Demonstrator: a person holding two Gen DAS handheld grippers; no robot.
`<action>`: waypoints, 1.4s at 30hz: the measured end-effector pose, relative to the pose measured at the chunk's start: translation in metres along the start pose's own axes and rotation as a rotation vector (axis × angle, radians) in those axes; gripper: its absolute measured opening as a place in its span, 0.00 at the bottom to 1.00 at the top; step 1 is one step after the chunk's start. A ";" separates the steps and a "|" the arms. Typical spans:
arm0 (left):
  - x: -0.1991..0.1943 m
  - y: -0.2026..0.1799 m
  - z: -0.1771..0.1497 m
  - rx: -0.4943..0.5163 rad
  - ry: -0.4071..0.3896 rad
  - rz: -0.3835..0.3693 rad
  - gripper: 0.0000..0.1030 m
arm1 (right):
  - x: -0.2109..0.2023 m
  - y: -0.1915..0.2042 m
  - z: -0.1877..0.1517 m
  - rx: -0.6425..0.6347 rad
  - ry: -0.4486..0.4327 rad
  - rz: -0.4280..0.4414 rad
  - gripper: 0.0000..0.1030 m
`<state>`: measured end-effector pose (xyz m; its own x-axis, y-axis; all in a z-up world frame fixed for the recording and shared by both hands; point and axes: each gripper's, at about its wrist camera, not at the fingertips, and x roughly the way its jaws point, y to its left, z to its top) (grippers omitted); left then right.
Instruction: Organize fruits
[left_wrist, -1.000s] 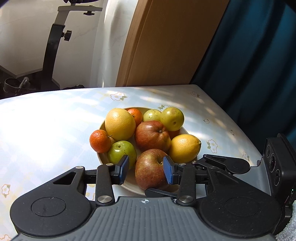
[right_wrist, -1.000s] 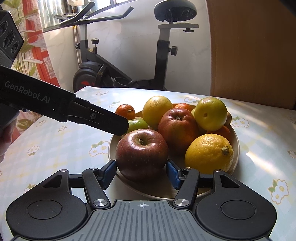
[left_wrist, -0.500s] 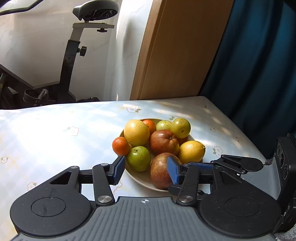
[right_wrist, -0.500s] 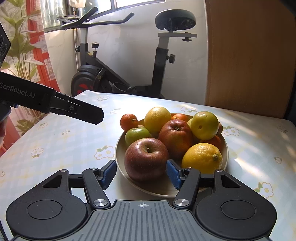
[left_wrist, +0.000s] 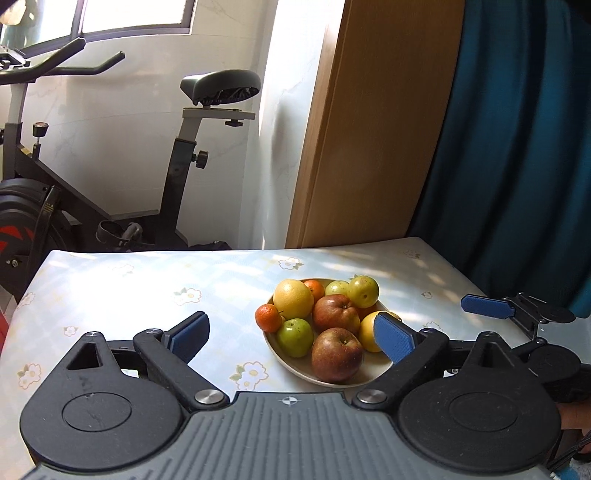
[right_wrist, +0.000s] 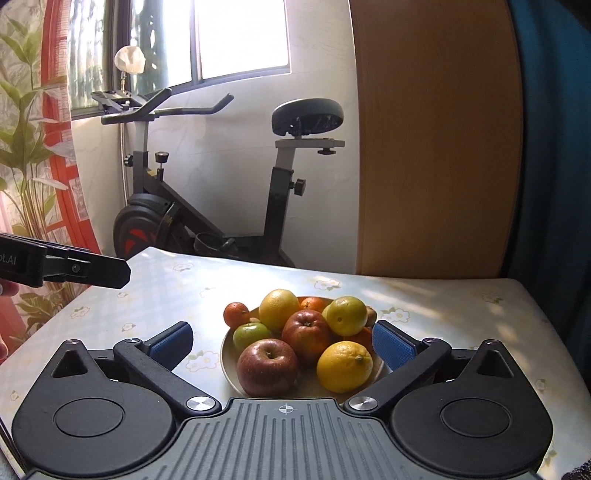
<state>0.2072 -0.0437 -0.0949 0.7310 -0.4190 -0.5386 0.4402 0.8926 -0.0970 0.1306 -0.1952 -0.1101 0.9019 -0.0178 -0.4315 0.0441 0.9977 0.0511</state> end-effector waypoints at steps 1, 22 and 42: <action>-0.006 -0.001 0.000 0.004 -0.007 0.015 0.94 | -0.005 0.001 0.002 0.003 -0.007 0.000 1.00; -0.106 -0.026 0.000 -0.012 -0.155 0.137 0.94 | -0.093 0.024 0.034 0.092 -0.091 -0.054 1.00; -0.121 -0.031 0.000 -0.031 -0.182 0.202 0.94 | -0.111 0.024 0.037 0.095 -0.105 -0.071 1.00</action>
<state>0.1051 -0.0210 -0.0265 0.8854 -0.2526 -0.3902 0.2621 0.9646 -0.0299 0.0471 -0.1717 -0.0276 0.9347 -0.1002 -0.3409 0.1458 0.9831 0.1108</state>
